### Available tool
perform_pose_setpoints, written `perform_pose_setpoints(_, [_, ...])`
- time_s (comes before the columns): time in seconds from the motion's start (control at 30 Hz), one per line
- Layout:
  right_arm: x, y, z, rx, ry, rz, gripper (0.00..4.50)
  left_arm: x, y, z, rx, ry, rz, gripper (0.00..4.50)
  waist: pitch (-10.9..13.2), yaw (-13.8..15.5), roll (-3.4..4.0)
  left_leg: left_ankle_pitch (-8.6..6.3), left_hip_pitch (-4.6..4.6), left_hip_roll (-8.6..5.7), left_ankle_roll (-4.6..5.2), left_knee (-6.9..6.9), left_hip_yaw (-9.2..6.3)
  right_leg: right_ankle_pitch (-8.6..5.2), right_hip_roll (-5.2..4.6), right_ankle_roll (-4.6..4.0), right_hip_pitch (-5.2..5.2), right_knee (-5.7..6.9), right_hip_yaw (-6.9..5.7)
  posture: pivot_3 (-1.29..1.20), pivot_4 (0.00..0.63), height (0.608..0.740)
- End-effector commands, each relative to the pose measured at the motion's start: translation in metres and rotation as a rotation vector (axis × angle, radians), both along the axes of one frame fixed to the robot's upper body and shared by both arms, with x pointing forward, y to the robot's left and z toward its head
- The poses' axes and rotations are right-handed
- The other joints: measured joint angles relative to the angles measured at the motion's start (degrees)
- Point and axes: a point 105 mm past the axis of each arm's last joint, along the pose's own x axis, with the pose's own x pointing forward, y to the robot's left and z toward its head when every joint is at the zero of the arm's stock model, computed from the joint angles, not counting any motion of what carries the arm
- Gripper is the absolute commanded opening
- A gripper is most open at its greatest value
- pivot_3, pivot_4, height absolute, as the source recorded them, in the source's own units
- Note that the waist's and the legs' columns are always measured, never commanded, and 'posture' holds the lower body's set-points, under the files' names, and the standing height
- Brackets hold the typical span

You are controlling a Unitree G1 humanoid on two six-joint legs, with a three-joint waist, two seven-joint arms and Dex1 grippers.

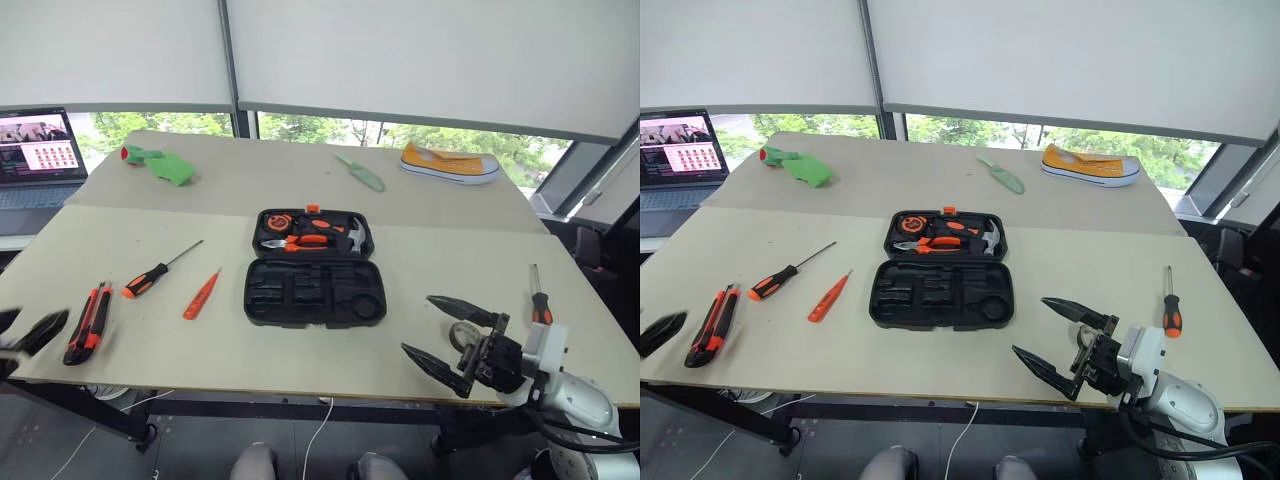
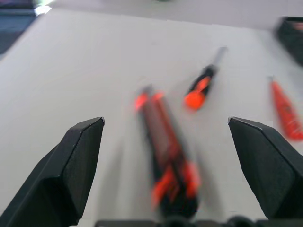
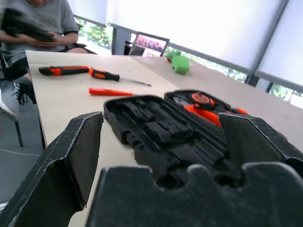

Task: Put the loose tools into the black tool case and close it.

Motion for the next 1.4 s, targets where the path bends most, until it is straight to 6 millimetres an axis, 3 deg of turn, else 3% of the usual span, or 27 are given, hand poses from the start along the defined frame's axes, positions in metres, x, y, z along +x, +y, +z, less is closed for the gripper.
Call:
perform_pose_setpoints(0.03, [-0.001,0.006,0.012,-0.002,-0.047,0.012,4.50,0.030,-0.013,-0.012,0.040,0.127,-0.079,4.49,-0.03,-0.44,0.06,0.00,0.00,0.00,0.00,0.00,0.02,0.03,-0.01,0.02,-0.02,-0.01,0.00,0.00,0.150,0.740])
perform_pose_setpoints(0.2, [-0.001,0.008,0.020,-0.007,-0.064,0.013,4.50,0.070,-0.017,-0.027,0.073,0.280,-0.098,4.49,-0.10,-1.14,-0.08,0.22,-0.18,-0.01,0.28,0.00,0.07,0.44,0.20,0.11,-0.08,0.18,0.09,0.00,0.150,0.740])
perform_pose_setpoints(0.37, [-0.003,0.004,0.023,-0.031,-0.060,-0.011,4.50,0.080,-0.006,-0.051,0.165,0.427,-0.078,4.49,-0.12,-1.48,-0.10,0.06,-0.55,0.12,0.15,-0.02,-0.10,0.23,0.60,0.03,-0.51,0.38,0.25,0.00,0.150,0.740])
perform_pose_setpoints(0.47, [-0.005,0.001,0.023,-0.033,-0.053,-0.025,4.50,0.086,-0.009,-0.055,0.151,0.429,-0.090,3.77,-0.10,-1.08,-0.06,-0.08,-0.55,0.16,0.18,0.00,-0.16,0.12,0.69,0.03,-0.47,0.35,0.27,0.00,0.150,0.740])
perform_pose_setpoints(0.57, [-0.007,0.001,0.024,-0.044,-0.053,-0.025,4.50,0.094,-0.015,-0.056,0.127,0.404,-0.123,2.60,-0.10,-0.83,-0.05,-0.08,-0.54,0.15,0.18,0.07,-0.15,0.11,0.69,0.04,-0.43,0.36,0.29,0.00,0.150,0.740])
perform_pose_setpoints(0.7, [-0.008,0.001,0.025,-0.059,-0.059,-0.015,4.50,0.107,-0.023,-0.035,0.137,0.267,-0.191,1.13,-0.10,-0.69,-0.04,-0.06,-0.51,0.15,0.16,0.30,-0.17,0.12,0.68,0.07,-0.30,0.38,0.31,0.00,0.150,0.740])
perform_pose_setpoints(0.73, [-0.007,0.001,0.026,-0.062,-0.061,-0.015,4.50,0.112,-0.034,-0.020,0.142,0.172,-0.266,0.89,-0.09,-0.68,-0.04,-0.05,-0.53,0.15,0.16,0.38,-0.18,0.13,0.68,0.09,-0.29,0.40,0.32,0.00,0.150,0.740])
perform_pose_setpoints(0.8, [-0.006,-0.001,0.028,-0.065,-0.063,-0.018,4.50,0.117,-0.049,0.001,0.161,0.053,-0.370,0.87,-0.06,-0.57,-0.11,0.00,-0.58,0.16,0.15,0.45,-0.20,0.19,0.68,0.12,-0.29,0.39,0.33,0.00,0.150,0.740])
perform_pose_setpoints(0.9, [-0.001,-0.007,0.032,-0.057,-0.064,-0.047,4.50,0.115,-0.089,0.017,0.263,-0.049,-0.634,0.87,-0.04,-0.50,-0.20,0.08,-0.76,0.18,0.13,0.57,-0.26,0.29,0.72,0.09,-0.33,0.39,0.33,0.00,0.150,0.740])
perform_pose_setpoints(1.0, [0.004,-0.014,0.034,-0.063,-0.060,-0.069,4.50,0.113,-0.132,0.018,0.354,-0.063,-0.861,0.87,-0.05,-0.41,-0.19,0.08,-0.85,0.17,0.14,0.71,-0.28,0.34,0.73,0.14,-0.31,0.39,0.35,0.00,0.150,0.740])
perform_pose_setpoints(1.2, [0.015,-0.029,0.030,-0.105,-0.016,-0.103,4.50,0.121,-0.207,0.004,0.547,-0.063,-1.134,0.87,-0.05,-0.35,-0.16,0.09,-0.85,0.13,0.17,0.82,-0.29,0.38,0.91,0.22,-0.27,0.40,0.69,0.00,0.150,0.740])
perform_pose_setpoints(1.3, [0.020,-0.033,0.027,-0.115,-0.013,-0.121,4.50,0.135,-0.229,-0.012,0.664,-0.042,-1.144,0.87,-0.05,-0.43,-0.16,0.09,-0.87,0.08,0.19,0.87,-0.29,0.41,1.01,0.28,-0.28,0.40,0.90,0.00,0.150,0.740])
perform_pose_setpoints(1.4, [0.019,-0.028,0.025,-0.101,-0.007,-0.111,4.50,0.147,-0.238,-0.015,0.682,-0.061,-1.111,0.87,-0.05,-0.79,-0.16,0.11,-0.90,0.01,0.23,0.91,-0.28,0.43,1.22,0.37,-0.30,0.39,1.36,0.00,0.150,0.740])
